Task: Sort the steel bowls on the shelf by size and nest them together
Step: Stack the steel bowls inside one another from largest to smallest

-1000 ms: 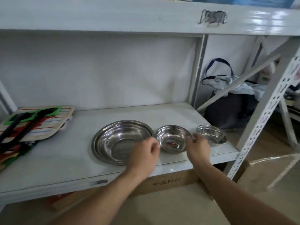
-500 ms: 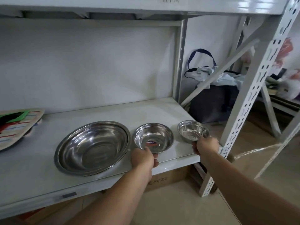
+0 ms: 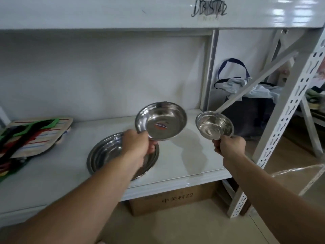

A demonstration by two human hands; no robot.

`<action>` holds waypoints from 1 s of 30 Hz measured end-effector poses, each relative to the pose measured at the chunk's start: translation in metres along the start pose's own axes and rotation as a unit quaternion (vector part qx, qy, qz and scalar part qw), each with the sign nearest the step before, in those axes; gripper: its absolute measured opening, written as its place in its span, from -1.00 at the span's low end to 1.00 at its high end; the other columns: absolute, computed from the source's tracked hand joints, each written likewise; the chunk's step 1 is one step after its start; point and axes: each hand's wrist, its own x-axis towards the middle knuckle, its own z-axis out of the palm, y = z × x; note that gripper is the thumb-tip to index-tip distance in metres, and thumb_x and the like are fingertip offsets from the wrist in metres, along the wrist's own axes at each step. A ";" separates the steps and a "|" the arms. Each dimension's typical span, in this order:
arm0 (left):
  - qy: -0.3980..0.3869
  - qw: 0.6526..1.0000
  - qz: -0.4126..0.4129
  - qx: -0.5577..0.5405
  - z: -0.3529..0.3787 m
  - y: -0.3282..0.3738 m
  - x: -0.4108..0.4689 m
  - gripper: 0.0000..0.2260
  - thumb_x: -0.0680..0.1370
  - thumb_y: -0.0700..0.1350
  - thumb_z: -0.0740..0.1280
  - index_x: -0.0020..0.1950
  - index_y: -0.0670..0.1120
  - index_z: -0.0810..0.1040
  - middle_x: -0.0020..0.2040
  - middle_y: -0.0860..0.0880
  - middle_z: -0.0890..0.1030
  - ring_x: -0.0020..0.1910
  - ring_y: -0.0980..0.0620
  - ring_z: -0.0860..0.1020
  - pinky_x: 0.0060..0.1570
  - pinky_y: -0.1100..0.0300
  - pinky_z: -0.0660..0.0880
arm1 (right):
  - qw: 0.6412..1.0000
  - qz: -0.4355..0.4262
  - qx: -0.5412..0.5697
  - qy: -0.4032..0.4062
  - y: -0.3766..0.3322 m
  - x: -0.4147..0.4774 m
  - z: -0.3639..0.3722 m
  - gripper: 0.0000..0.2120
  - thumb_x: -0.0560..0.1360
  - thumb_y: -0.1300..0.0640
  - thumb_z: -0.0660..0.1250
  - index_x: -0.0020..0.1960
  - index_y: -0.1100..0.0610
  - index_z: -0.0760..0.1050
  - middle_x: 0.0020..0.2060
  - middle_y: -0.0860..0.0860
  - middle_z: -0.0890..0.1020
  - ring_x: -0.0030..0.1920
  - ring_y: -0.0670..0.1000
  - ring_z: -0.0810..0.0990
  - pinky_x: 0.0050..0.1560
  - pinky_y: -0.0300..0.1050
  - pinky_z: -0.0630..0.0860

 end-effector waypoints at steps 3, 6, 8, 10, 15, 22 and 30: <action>0.066 0.995 0.008 0.072 -0.062 -0.001 0.019 -0.85 0.60 -0.27 0.30 -0.08 -0.29 0.63 -0.35 -0.26 0.69 -0.51 -0.08 0.56 -0.59 0.22 0.49 | 0.999 -0.019 0.001 -0.041 -0.007 -0.024 0.021 -0.81 0.53 0.41 0.20 -0.13 0.30 0.58 -0.35 0.16 0.60 -0.39 0.03 0.51 -0.36 -0.14 0.50; 0.088 0.983 -0.038 0.156 -0.110 -0.015 0.034 -0.84 0.60 -0.23 0.34 -0.03 -0.32 0.64 -0.34 -0.25 0.72 -0.59 -0.03 0.54 -0.58 0.25 0.48 | 0.996 -0.029 -0.005 -0.079 -0.008 -0.047 0.044 -0.78 0.54 0.40 0.20 -0.19 0.27 0.57 -0.35 0.17 0.60 -0.39 0.04 0.51 -0.33 -0.11 0.51; 0.070 0.977 -0.070 0.189 -0.128 -0.024 0.041 -0.88 0.58 -0.28 0.34 -0.01 -0.33 0.62 -0.37 -0.25 0.70 -0.66 0.02 0.52 -0.67 0.30 0.43 | 0.994 -0.033 -0.011 -0.106 -0.006 -0.060 0.059 -0.78 0.54 0.41 0.19 -0.15 0.29 0.59 -0.35 0.17 0.60 -0.41 0.04 0.50 -0.33 -0.10 0.51; 0.041 0.972 -0.092 0.214 -0.135 -0.031 0.046 -0.93 0.58 -0.31 0.34 -0.03 -0.32 0.59 -0.46 -0.23 0.67 -0.68 0.04 0.51 -0.68 0.30 0.42 | 0.991 -0.033 -0.024 -0.128 -0.005 -0.072 0.073 -0.78 0.55 0.41 0.19 -0.14 0.29 0.59 -0.36 0.16 0.61 -0.42 0.03 0.50 -0.32 -0.09 0.52; -0.031 0.956 -0.107 0.270 -0.132 -0.036 0.056 -0.83 0.59 -0.38 0.28 -0.20 -0.24 0.49 -0.49 -0.22 0.62 -0.71 0.06 0.40 -0.70 0.37 0.27 | 0.981 -0.036 -0.048 -0.183 0.001 -0.090 0.103 -0.80 0.54 0.39 0.20 -0.03 0.37 0.61 -0.36 0.17 0.62 -0.46 0.01 0.50 -0.45 -0.16 0.50; -0.070 0.919 -0.118 0.371 -0.130 -0.037 0.072 -0.86 0.58 -0.31 0.36 -0.15 -0.28 0.46 -0.43 -0.24 0.67 -0.62 0.03 0.40 -0.61 0.30 0.29 | 0.964 -0.052 -0.144 -0.219 0.011 -0.101 0.139 -0.83 0.46 0.40 0.24 -0.13 0.42 0.60 -0.37 0.24 0.58 -0.40 0.13 0.52 -0.34 -0.03 0.56; -0.025 0.888 -0.032 0.458 -0.157 -0.020 0.075 -0.89 0.32 -0.35 0.48 -0.24 -0.20 0.60 -0.25 -0.20 0.71 -0.20 -0.19 0.71 -0.28 0.15 0.50 | 0.898 -0.050 -0.352 -0.258 0.043 -0.110 0.189 -0.88 0.49 0.40 0.28 -0.19 0.28 0.54 -0.33 0.23 0.67 -0.44 0.15 0.63 -0.50 -0.13 0.56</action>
